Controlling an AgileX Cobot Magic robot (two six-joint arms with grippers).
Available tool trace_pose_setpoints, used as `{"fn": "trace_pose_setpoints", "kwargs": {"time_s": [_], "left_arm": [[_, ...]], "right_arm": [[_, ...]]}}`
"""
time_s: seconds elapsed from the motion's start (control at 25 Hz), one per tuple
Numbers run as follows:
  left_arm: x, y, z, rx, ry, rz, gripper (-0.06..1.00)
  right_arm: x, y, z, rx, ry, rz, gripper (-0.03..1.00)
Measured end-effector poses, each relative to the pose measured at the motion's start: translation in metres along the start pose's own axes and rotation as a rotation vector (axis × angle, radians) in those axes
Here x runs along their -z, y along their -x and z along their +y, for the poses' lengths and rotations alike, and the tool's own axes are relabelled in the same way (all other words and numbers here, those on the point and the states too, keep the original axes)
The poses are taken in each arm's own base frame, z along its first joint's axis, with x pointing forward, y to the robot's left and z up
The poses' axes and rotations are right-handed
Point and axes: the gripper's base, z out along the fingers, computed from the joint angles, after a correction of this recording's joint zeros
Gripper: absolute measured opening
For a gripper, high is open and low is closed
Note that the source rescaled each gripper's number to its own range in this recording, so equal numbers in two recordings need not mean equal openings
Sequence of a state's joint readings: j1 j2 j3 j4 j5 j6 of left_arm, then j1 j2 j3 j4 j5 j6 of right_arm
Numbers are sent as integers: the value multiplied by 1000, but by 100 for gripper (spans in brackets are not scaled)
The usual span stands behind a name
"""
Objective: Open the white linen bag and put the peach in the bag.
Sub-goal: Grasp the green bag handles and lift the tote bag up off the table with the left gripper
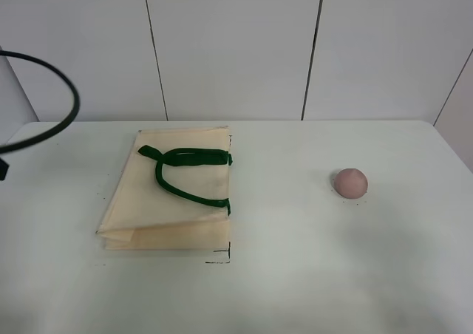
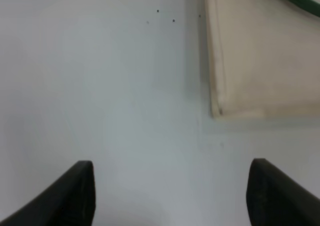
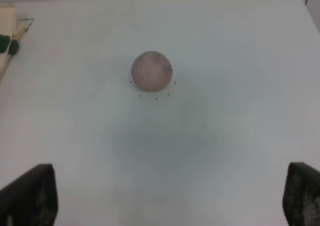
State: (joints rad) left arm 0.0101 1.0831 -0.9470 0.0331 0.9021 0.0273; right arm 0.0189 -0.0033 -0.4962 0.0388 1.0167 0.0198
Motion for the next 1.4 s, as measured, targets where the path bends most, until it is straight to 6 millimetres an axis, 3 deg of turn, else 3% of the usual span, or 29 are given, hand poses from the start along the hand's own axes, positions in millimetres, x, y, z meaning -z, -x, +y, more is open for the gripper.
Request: {"fn": "trace_pose_setpoints", "kwargs": {"time_s": [0.28, 0.48, 0.8, 0.96, 1.16, 1.4], "left_arm": [[-91, 79, 0, 23, -18, 180, 98], [-140, 111, -23, 33, -34, 248, 98], [-171, 137, -120, -57, -103, 253, 98], [-191, 145, -156, -102, -89, 246, 98], [-226, 148, -166, -107, -44, 274, 98], [-254, 142, -156, -94, -9, 324, 98]], "right_arm": [[0, 0, 0, 0, 0, 0, 100], [0, 0, 0, 0, 0, 0, 100], [0, 0, 0, 0, 0, 0, 100], [0, 0, 0, 0, 0, 0, 100], [0, 0, 0, 0, 0, 0, 100], [0, 0, 0, 0, 0, 0, 100]]}}
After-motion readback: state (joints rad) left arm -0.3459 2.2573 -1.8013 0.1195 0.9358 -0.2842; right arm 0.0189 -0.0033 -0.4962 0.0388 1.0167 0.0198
